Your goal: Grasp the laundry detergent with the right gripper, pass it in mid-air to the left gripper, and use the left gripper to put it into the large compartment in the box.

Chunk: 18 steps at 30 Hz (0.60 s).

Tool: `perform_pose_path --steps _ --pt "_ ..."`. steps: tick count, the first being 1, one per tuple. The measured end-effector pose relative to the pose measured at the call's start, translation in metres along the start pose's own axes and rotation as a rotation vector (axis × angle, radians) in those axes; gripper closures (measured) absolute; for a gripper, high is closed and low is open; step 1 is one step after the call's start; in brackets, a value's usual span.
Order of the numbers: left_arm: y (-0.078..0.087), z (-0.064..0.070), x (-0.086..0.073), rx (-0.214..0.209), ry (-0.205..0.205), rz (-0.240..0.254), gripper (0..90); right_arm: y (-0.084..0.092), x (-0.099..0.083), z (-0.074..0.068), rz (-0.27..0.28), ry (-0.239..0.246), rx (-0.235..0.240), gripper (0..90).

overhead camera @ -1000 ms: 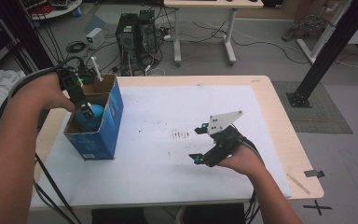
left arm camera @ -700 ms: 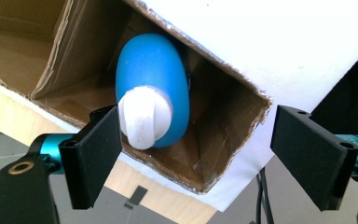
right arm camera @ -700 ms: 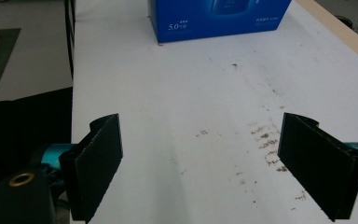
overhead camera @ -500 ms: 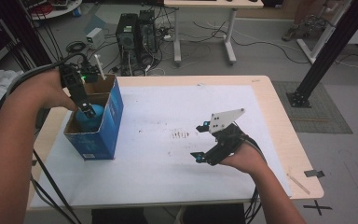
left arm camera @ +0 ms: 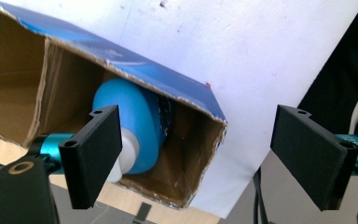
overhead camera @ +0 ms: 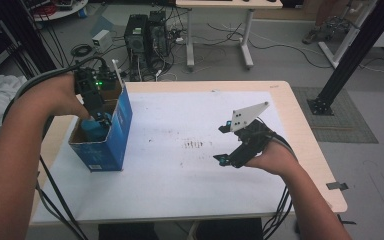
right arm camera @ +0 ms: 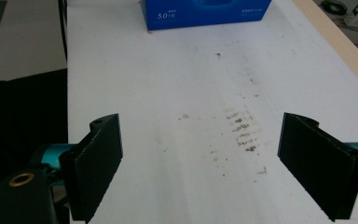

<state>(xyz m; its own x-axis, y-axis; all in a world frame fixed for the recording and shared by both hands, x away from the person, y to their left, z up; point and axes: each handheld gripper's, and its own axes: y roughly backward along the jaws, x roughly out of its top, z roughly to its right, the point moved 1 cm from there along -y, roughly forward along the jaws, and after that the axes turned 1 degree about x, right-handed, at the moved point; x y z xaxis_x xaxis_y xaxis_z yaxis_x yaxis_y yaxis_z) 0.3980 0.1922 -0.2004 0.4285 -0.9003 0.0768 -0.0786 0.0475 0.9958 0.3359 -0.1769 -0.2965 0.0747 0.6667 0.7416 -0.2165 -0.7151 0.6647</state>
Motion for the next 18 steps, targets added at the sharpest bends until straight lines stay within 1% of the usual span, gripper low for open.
perform_pose_path --steps 1,2,3,4,5,6,7,12,13,14,15,16,17,18 --pt "0.0 0.002 0.003 -0.005 -0.006 0.003 16.5 0.005 0.004 0.003 -0.025 0.004 0.008 13.1" --pt "0.0 0.002 0.003 -0.005 -0.006 0.003 16.5 0.005 0.004 0.003 -0.025 0.004 0.008 13.1" --pt "0.0 0.004 0.007 -0.002 -0.019 0.003 16.5 0.007 0.006 0.004 -0.037 0.007 0.011 13.1" --pt "0.0 0.005 0.008 -0.003 -0.029 -0.001 16.5 0.01 0.01 0.007 -0.062 0.013 0.016 13.1" --pt "0.0 0.005 0.008 -0.003 -0.029 -0.001 16.5 0.01 0.01 0.007 -0.062 0.013 0.016 13.1" --pt "0.0 0.007 0.012 -0.006 -0.046 -0.004 16.5 0.012 0.012 0.008 -0.077 0.014 0.024 13.1" --pt "0.0 0.009 0.014 -0.005 -0.052 -0.002 16.5 0.014 0.016 0.01 -0.106 0.023 0.028 13.1" --pt "-0.003 0.016 0.027 0.0 -0.104 -0.011 16.5 0.019 0.026 0.018 -0.215 0.026 0.063 13.1" --pt "-0.003 0.016 0.027 0.0 -0.104 -0.011 16.5 0.019 0.026 0.018 -0.215 0.026 0.063 13.1" --pt "-0.006 0.02 0.035 0.0 -0.133 -0.009 16.5 0.019 0.027 0.021 -0.234 0.03 0.071 13.0" --pt "-0.008 0.022 0.038 -0.002 -0.143 -0.012 16.5 0.018 0.029 0.029 -0.287 0.027 0.088 13.1" --pt "-0.008 0.022 0.038 -0.002 -0.143 -0.012 16.5 0.018 0.029 0.029 -0.287 0.027 0.088 13.1" --pt "-0.012 0.024 0.043 -0.003 -0.165 -0.019 16.5 0.017 0.03 0.033 -0.324 0.018 0.096 13.1" --pt "-0.014 0.025 0.046 0.0 -0.174 -0.023 16.5 0.017 0.031 0.036 -0.344 0.012 0.104 13.1"
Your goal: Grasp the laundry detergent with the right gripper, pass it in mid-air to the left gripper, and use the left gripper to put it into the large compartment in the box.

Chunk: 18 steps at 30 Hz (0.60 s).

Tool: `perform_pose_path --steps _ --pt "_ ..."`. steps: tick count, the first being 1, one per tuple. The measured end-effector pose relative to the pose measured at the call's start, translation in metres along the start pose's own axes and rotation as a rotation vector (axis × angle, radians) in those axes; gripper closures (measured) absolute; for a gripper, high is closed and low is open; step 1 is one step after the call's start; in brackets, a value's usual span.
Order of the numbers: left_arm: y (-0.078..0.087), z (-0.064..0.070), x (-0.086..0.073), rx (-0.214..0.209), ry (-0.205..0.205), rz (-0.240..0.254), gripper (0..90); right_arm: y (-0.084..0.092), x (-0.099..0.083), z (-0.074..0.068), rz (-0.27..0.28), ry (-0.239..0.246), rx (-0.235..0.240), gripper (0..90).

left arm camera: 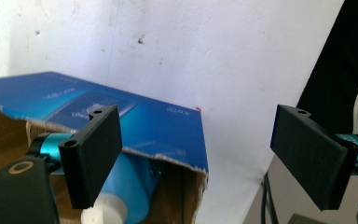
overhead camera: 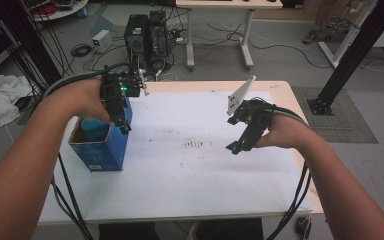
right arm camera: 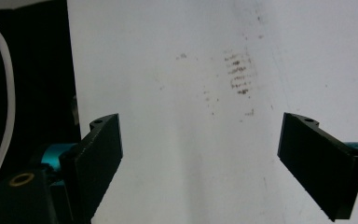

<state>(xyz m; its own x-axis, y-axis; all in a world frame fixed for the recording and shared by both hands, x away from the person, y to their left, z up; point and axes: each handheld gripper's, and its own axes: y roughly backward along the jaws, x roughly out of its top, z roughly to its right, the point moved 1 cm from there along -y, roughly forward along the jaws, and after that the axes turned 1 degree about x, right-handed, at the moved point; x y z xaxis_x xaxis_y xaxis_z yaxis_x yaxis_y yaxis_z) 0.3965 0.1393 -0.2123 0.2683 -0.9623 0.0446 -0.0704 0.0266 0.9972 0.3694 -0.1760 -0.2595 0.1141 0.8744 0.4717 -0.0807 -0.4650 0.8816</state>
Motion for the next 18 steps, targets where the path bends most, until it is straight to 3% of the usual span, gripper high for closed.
perform_pose_path --steps 3,5,8,18 --pt "-0.006 0.001 0.007 -0.006 -0.026 -0.012 16.5 -0.002 0.003 0.008 -0.056 -0.001 0.01 13.1" --pt "-0.006 0.001 0.007 -0.006 -0.026 -0.012 16.5 -0.003 0.004 0.011 -0.065 0.004 0.015 13.1" --pt "-0.018 0.003 0.018 -0.019 -0.059 -0.021 16.5 -0.007 0.008 0.019 -0.094 0.005 0.024 13.1" --pt "-0.028 -0.004 0.025 -0.015 -0.064 -0.001 16.5 -0.025 0.008 0.031 -0.194 -0.024 0.031 13.0"
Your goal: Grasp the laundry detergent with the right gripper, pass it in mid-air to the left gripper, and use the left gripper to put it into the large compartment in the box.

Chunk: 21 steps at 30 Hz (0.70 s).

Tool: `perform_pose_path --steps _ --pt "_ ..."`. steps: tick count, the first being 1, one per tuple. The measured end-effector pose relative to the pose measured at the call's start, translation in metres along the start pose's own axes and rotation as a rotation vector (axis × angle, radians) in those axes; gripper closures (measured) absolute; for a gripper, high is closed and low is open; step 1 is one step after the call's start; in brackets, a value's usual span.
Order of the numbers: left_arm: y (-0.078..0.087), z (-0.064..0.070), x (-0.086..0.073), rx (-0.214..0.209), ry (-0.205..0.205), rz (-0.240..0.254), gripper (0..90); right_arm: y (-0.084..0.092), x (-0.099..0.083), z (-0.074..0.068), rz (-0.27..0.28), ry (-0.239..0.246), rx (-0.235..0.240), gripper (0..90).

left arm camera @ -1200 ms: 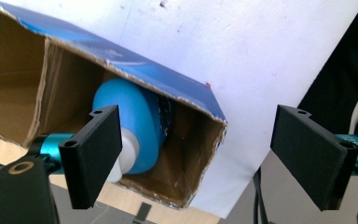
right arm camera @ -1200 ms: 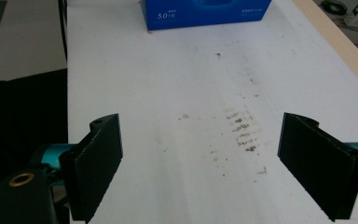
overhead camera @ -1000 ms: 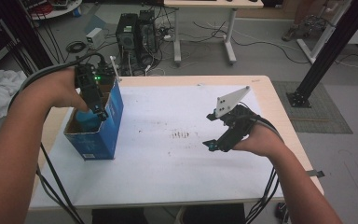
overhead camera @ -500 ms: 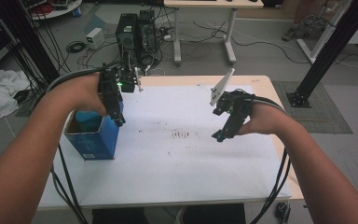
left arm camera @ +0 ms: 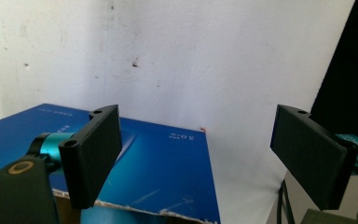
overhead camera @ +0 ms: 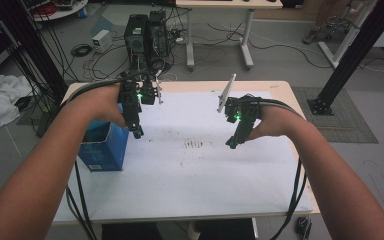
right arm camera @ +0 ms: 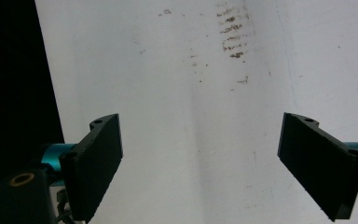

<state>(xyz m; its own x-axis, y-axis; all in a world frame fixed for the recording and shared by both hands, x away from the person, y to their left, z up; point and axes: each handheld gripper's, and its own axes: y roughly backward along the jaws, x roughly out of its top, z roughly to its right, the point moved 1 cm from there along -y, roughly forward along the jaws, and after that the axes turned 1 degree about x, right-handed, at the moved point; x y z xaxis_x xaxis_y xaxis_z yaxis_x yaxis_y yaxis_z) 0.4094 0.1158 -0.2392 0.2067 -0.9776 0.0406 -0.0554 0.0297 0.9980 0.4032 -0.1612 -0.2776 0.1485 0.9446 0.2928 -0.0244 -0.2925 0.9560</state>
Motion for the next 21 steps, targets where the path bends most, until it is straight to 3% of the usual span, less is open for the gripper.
perform_pose_path --steps 14,21 --pt "-0.0049 -0.0058 0.0066 0.007 0.001 0.017 16.5 0.0008 -0.0042 0.0063 0.012 0.0 -0.001 13.1" --pt "-0.0015 -0.0024 0.0054 0.012 0.001 0.015 16.5 0.0035 -0.0057 0.0042 0.017 0.009 -0.013 13.1"
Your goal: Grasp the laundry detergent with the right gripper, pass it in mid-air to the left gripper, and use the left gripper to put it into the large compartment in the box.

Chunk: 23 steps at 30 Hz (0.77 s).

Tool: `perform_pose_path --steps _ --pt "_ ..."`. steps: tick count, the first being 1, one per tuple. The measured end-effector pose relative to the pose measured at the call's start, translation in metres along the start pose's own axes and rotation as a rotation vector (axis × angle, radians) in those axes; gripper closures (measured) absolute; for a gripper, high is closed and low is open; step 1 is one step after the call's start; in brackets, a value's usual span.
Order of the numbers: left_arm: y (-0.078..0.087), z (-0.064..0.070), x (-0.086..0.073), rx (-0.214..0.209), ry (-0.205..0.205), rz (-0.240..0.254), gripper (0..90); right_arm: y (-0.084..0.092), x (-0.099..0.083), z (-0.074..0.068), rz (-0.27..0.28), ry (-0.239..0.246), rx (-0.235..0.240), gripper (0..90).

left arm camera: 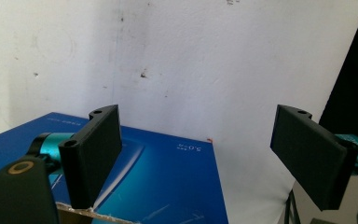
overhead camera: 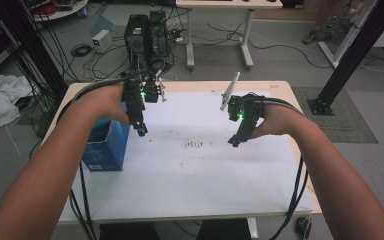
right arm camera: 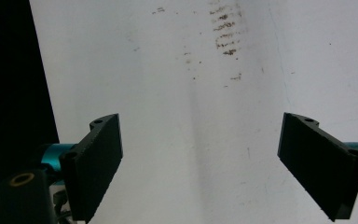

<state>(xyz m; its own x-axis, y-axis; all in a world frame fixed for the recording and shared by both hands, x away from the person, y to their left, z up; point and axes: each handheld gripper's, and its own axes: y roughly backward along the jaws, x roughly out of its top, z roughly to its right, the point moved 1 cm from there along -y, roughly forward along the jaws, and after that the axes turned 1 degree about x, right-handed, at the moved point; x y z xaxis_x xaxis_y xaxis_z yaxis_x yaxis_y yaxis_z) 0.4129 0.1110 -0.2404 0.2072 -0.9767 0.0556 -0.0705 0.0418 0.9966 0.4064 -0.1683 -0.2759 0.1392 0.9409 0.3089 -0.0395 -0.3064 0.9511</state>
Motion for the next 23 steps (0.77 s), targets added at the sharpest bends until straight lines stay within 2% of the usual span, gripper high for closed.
perform_pose_path --steps 12,20,22,23 --pt "0.0067 0.0049 -0.002 0.017 0.007 0.006 16.5 -0.0009 0.0037 -0.0052 -0.019 -0.004 0.001 13.1" --pt "0.0061 0.0059 0.0016 0.011 -0.002 0.007 16.5 -0.0002 0.0034 -0.0066 -0.017 -0.009 -0.003 13.1" --pt "0.0064 0.0061 0.0015 0.011 -0.002 0.01 16.5 -0.0003 0.0036 -0.006 -0.013 0.004 -0.006 13.1" --pt "0.0064 0.0061 0.0015 0.011 -0.002 0.01 16.5 0.0 0.0037 -0.0075 -0.018 -0.01 -0.005 13.1"
